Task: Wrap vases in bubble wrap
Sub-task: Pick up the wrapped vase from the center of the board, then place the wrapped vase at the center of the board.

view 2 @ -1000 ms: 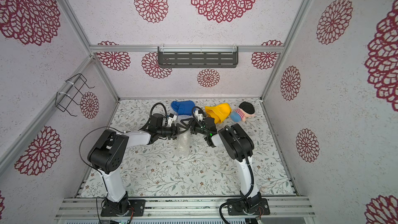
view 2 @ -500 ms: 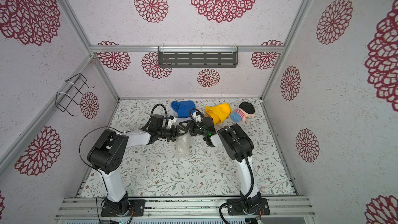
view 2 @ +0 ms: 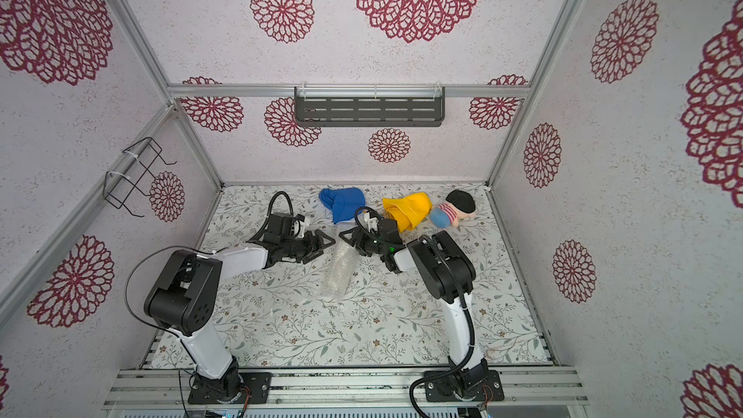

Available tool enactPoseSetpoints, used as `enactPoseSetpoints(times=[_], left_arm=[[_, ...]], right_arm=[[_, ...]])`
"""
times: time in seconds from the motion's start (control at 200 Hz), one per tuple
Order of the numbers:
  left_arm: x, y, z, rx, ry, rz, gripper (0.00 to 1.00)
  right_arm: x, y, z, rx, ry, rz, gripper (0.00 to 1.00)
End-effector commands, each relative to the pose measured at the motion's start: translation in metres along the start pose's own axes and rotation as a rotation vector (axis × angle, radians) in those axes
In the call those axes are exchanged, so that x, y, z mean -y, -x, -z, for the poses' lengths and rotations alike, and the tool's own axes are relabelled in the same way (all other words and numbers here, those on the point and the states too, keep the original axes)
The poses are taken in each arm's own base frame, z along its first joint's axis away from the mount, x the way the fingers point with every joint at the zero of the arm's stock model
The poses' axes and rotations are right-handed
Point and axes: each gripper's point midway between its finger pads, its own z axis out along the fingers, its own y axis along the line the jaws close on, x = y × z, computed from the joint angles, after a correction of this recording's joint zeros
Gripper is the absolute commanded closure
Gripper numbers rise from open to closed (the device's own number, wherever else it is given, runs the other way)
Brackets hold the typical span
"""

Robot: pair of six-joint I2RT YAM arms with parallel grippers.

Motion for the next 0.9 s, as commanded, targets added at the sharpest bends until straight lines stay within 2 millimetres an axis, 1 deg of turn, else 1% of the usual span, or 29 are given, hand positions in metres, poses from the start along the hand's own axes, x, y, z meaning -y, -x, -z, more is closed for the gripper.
enactPoseSetpoints(times=[0.0,0.09,0.195,0.24,0.275,0.34,0.4,0.48,0.52,0.59,0.62,0.801,0.896], left_arm=[[-0.017,0.006,0.016,0.047,0.134,-0.008,0.26],[-0.026,0.009,0.033,0.087,0.221,-0.023,0.28],[-0.033,0.011,0.053,0.134,0.302,-0.041,0.28],[-0.036,0.012,0.06,0.152,0.318,-0.042,0.28],[-0.038,0.013,0.065,0.163,0.32,-0.039,0.27],[-0.04,0.013,0.07,0.177,0.312,-0.028,0.25],[-0.041,0.012,0.072,0.181,0.304,-0.022,0.25],[-0.042,0.012,0.071,0.177,0.302,-0.015,0.25],[-0.042,0.012,0.069,0.173,0.297,-0.011,0.25],[-0.042,0.012,0.067,0.169,0.291,-0.004,0.26],[-0.041,0.013,0.068,0.172,0.29,-0.004,0.25],[-0.042,0.012,0.075,0.191,0.304,-0.006,0.25],[-0.042,0.013,0.082,0.205,0.318,-0.014,0.26]], right_arm=[[-0.034,0.027,0.002,0.067,0.022,0.149,0.72],[-0.032,0.032,-0.008,0.069,0.011,0.153,0.72],[-0.034,0.033,-0.025,0.056,0.01,0.161,0.72],[-0.031,0.033,-0.03,0.046,-0.004,0.163,0.7],[-0.026,0.031,-0.032,0.042,-0.023,0.164,0.68],[-0.017,0.029,-0.029,0.041,-0.065,0.175,0.65],[-0.006,0.027,-0.024,0.032,-0.129,0.199,0.6],[0.002,0.024,-0.02,0.014,-0.189,0.231,0.54],[0.005,0.024,-0.017,0.009,-0.216,0.246,0.45],[0.007,0.026,-0.014,-0.008,-0.268,0.281,0.26],[0.008,0.026,-0.013,-0.016,-0.287,0.301,0.21],[0.008,0.03,-0.005,-0.041,-0.334,0.353,0.11],[0.002,0.034,0.0,-0.04,-0.328,0.368,0.07]])
